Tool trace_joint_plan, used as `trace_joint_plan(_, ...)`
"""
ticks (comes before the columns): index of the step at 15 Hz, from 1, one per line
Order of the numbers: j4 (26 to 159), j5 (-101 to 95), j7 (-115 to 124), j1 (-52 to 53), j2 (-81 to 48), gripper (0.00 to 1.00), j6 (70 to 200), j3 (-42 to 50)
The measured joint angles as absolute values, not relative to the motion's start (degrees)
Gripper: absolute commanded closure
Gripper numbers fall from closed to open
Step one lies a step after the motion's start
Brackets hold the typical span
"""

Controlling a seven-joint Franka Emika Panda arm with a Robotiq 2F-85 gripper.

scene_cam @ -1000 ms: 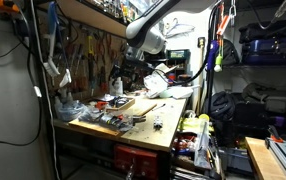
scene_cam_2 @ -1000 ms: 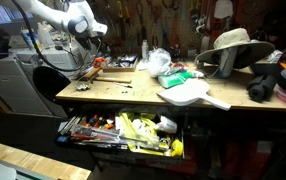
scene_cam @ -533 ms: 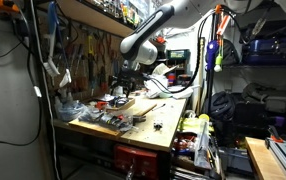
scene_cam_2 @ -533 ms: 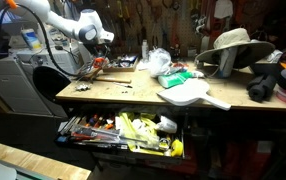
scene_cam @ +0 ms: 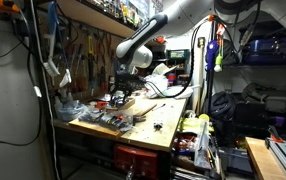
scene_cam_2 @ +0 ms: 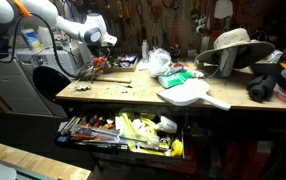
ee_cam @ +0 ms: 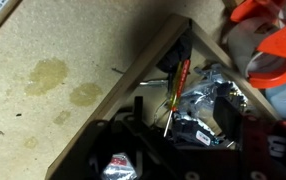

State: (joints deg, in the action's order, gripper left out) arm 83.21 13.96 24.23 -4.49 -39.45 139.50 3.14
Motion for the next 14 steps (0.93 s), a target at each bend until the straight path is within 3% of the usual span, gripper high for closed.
trace_joint_plan(1,82.47,13.96,24.5,-4.49,-39.91,0.52,138.72,3.21)
trace_joint_plan(2,81.83,13.96,24.65,-4.49,-40.3,0.46,137.92,3.28)
trace_joint_plan(3,81.21,13.96,24.74,-4.49,-40.64,0.48,137.19,3.34)
trace_joint_plan(4,80.68,13.95,24.77,-4.49,-40.96,0.56,136.7,3.37)
trace_joint_plan(5,80.13,13.96,24.8,-4.49,-41.28,0.53,136.46,3.39)
trace_joint_plan(6,79.55,13.95,24.81,-4.49,-41.67,0.6,136.24,3.39)
trace_joint_plan(8,78.56,13.95,24.86,-4.48,-42.4,0.61,135.87,3.41)
trace_joint_plan(9,78.03,13.95,24.88,-4.47,-42.83,0.69,135.7,3.44)
trace_joint_plan(10,77.61,13.95,24.94,-4.47,-43.23,0.66,135.59,3.48)
trace_joint_plan(14,75.74,13.95,25.6,-4.47,-44.86,0.74,134.68,3.65)
